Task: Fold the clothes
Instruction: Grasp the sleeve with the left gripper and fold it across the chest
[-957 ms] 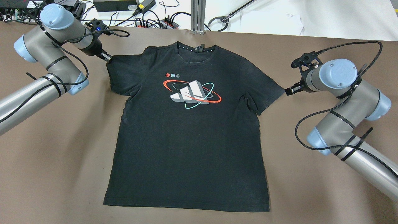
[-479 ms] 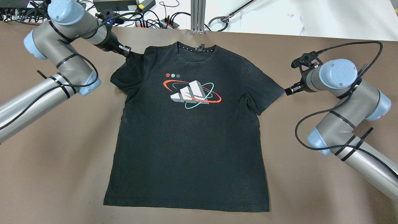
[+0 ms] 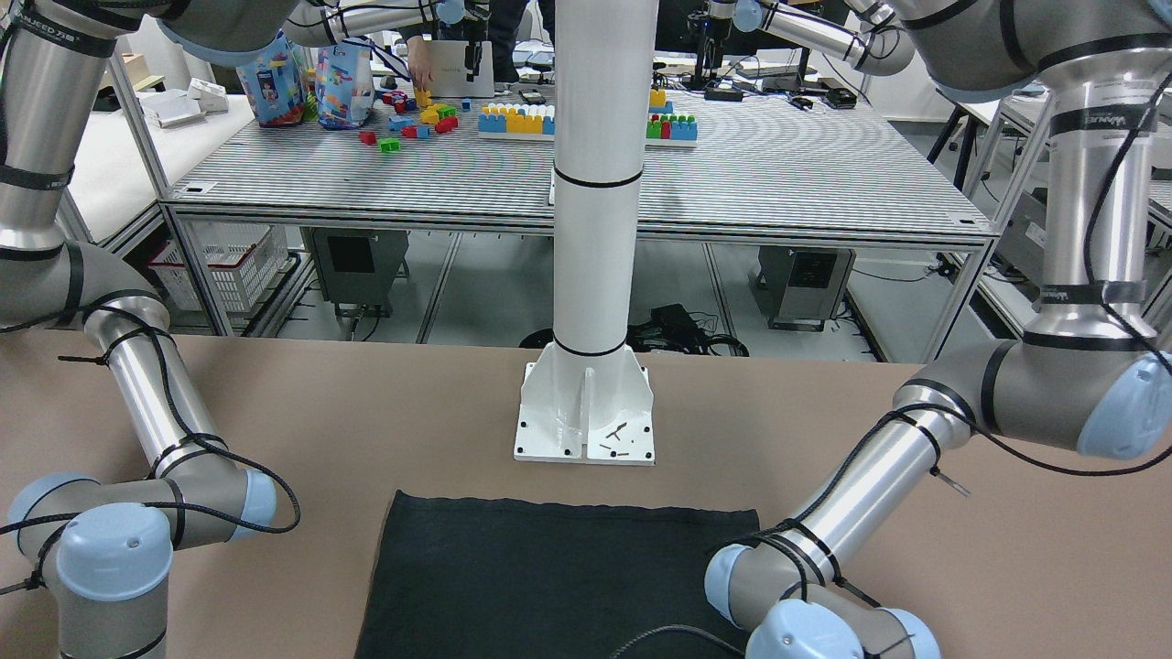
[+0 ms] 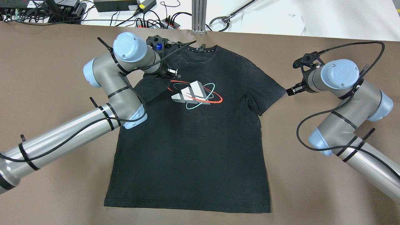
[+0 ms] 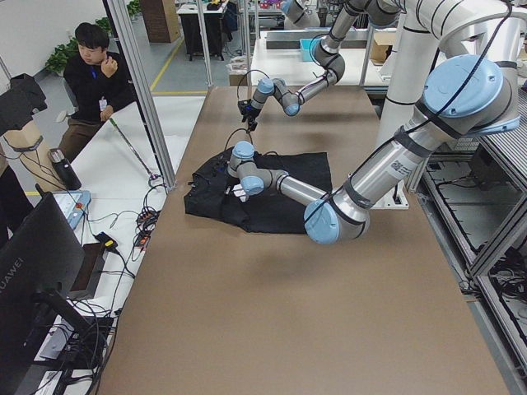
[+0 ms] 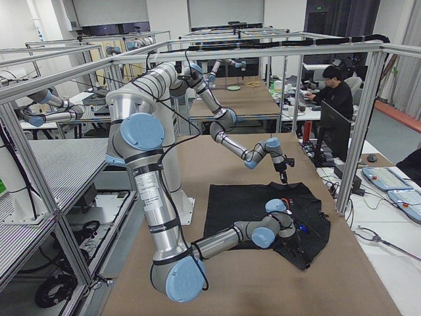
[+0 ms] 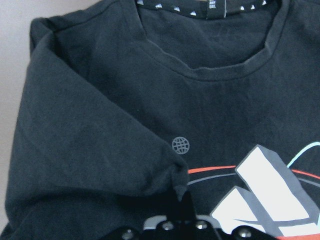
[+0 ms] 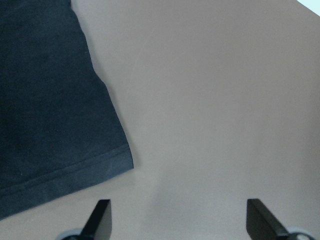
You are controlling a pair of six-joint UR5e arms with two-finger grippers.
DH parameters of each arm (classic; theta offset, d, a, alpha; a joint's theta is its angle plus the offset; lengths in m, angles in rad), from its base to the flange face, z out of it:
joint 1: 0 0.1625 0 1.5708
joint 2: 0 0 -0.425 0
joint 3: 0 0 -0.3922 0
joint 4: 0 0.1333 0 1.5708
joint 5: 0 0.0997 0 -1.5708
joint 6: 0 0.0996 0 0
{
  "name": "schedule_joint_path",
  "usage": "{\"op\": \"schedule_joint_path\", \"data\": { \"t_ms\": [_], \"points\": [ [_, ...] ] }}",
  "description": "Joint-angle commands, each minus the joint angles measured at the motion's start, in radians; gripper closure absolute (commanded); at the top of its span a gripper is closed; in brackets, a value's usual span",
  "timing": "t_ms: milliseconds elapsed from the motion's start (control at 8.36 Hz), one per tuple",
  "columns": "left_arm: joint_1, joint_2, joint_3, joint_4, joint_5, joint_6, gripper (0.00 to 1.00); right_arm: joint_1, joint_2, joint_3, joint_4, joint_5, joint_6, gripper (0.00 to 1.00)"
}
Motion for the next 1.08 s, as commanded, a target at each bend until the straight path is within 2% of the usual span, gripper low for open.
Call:
{"op": "schedule_joint_path", "data": {
  "t_ms": [0, 479, 957],
  "points": [
    [0.046, -0.011, 0.025, 0.020, 0.081, -0.009, 1.00, -0.002, 0.000, -0.002, -0.002, 0.000, 0.000, 0.05],
    [0.019, -0.057, 0.053, 0.024, 0.050, -0.065, 1.00, 0.000, -0.002, -0.002, -0.002, 0.000, 0.000, 0.05],
    [0.054, -0.058, 0.052, 0.020, 0.050, -0.082, 1.00, -0.002, -0.002, -0.002, 0.000, 0.000, 0.000, 0.05]
  ]
}}
